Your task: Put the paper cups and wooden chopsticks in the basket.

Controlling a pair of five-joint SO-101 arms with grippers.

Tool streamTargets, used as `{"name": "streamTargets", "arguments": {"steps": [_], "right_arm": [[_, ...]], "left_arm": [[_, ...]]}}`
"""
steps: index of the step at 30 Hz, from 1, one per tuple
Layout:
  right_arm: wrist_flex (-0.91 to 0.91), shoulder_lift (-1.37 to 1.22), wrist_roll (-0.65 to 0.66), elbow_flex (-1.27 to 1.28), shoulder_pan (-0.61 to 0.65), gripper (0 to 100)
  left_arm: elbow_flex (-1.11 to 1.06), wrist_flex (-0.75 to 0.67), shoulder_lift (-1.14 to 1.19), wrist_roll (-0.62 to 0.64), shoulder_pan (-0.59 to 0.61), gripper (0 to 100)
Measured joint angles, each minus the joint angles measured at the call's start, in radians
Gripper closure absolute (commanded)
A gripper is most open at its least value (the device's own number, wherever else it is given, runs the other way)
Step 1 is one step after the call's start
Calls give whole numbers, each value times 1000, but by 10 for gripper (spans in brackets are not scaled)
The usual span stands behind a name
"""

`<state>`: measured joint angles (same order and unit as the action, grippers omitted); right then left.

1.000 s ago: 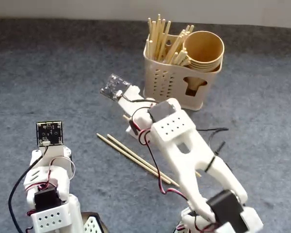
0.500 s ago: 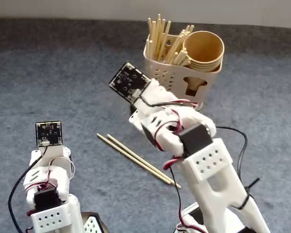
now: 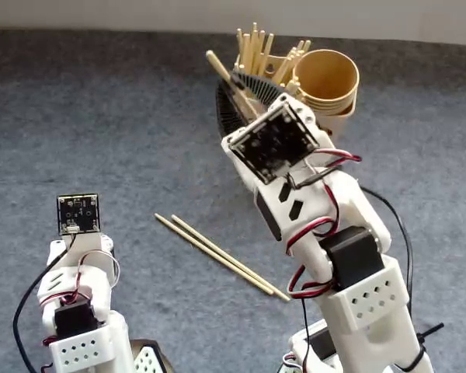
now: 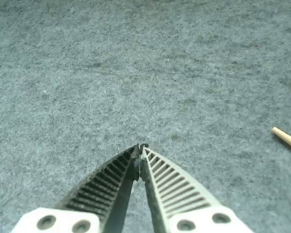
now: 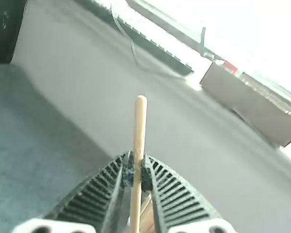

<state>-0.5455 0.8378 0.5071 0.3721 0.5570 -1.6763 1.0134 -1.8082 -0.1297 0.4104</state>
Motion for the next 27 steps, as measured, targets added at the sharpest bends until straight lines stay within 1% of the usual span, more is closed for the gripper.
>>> {"name": "streamTargets", "arguments": {"steps": [8,14,17,22,24,27], "right_arm": [[278,2,0,0,0,993],[402,-2,0,0,0,993],[483,-43,0,0,-3,993],[591,-181,0,0,-55,993],[601,-230,-43,0,-81,993],[606,-284,-184,0,-141,993]], "left_arm": [[0,0,0,0,0,976],[0,0,0,0,0,976],[0,0,0,0,0,976],[0,0,0,0,0,976],[0,0,0,0,0,976],[0,0,0,0,0,976]]}}
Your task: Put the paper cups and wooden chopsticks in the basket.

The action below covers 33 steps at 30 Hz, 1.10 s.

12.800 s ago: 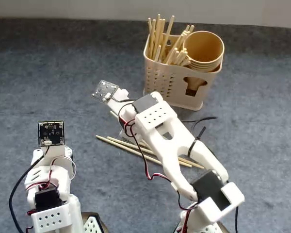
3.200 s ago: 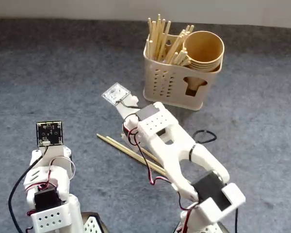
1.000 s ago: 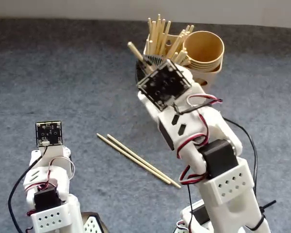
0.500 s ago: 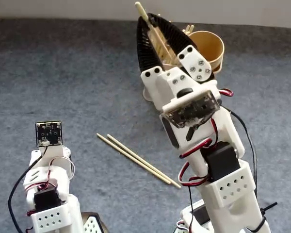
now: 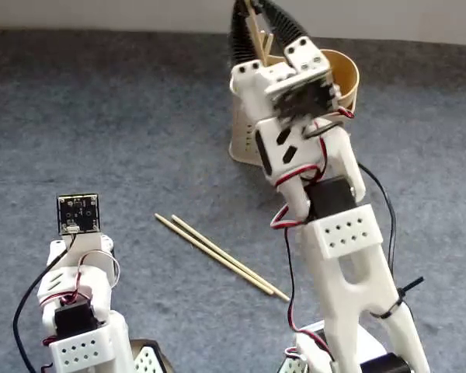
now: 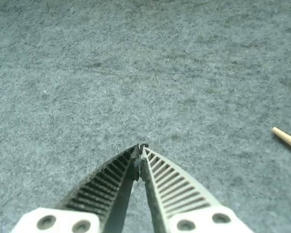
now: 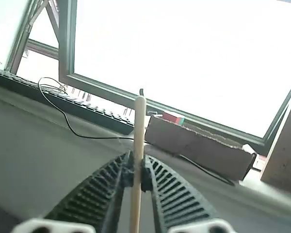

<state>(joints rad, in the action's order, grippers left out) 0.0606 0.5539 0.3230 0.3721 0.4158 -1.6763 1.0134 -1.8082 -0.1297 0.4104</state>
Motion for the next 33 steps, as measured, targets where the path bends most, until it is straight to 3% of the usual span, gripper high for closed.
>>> {"name": "streamTargets", "arguments": {"steps": [4,7,11,16,33], "right_arm": [[0,-52,-169,0,-89,993],[2,-91,-210,0,-123,993],[2,-133,-221,0,-126,974],[-49,-164,-224,0,-126,835],[-529,-43,-224,-77,-69,835]], "left_arm": [[0,0,0,0,0,976],[0,0,0,0,0,976],[0,0,0,0,0,976],[0,0,0,0,0,976],[0,0,0,0,0,976]]}}
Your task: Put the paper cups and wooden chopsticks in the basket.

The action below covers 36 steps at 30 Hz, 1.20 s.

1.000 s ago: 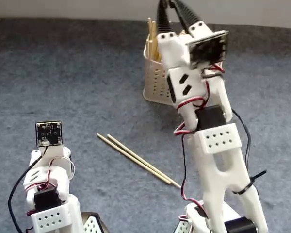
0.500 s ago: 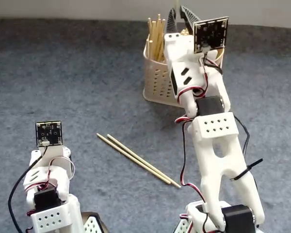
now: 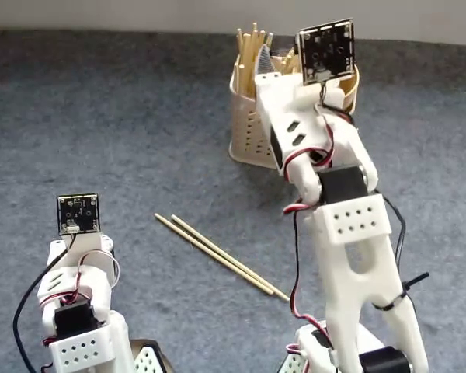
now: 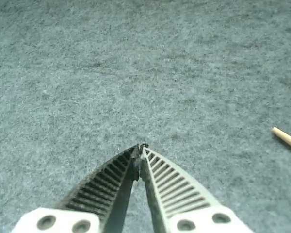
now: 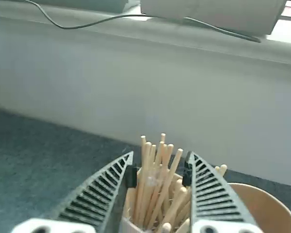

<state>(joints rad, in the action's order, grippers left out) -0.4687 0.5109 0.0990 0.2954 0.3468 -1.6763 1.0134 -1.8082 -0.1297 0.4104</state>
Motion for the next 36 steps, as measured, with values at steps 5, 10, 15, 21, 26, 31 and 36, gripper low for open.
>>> {"name": "streamTargets", "arguments": {"steps": [5,10,15,21,26,31,36], "right_arm": [[-203,41,0,-43,103,835],[-382,44,60,-43,210,835],[-473,44,86,-8,284,835],[-493,44,86,129,321,835],[-493,44,86,259,394,835],[-410,44,86,425,474,835],[-249,44,86,588,525,832]], "left_arm": [[0,0,0,0,0,976],[0,0,0,0,0,976],[0,0,0,0,0,976],[0,0,0,0,0,976],[0,0,0,0,0,976],[0,0,0,0,0,976],[0,0,0,0,0,976]]}}
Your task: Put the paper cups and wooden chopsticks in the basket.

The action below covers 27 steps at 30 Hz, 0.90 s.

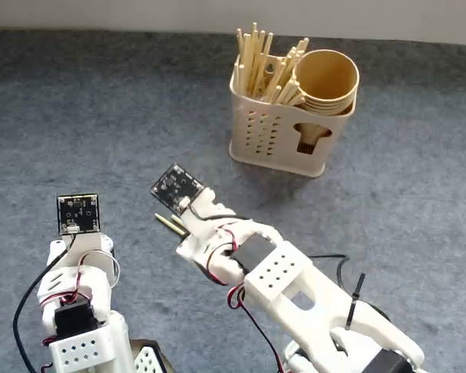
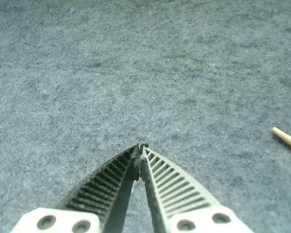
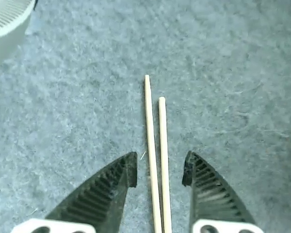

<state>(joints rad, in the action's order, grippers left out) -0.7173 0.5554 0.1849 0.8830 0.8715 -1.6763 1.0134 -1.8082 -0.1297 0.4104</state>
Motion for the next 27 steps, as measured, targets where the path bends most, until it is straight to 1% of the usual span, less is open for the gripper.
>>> {"name": "streamTargets", "arguments": {"steps": [3,10,14,18,25,27], "right_arm": [[49,0,0,57,3,832],[107,-25,0,74,3,832],[114,-183,0,71,5,832],[114,-351,6,-14,-8,832],[115,-505,11,-112,-26,837],[115,-528,11,-126,-28,864]], "left_arm": [[0,0,0,0,0,976],[0,0,0,0,0,976],[0,0,0,0,0,976],[0,0,0,0,0,976],[0,0,0,0,0,976],[0,0,0,0,0,976]]}}
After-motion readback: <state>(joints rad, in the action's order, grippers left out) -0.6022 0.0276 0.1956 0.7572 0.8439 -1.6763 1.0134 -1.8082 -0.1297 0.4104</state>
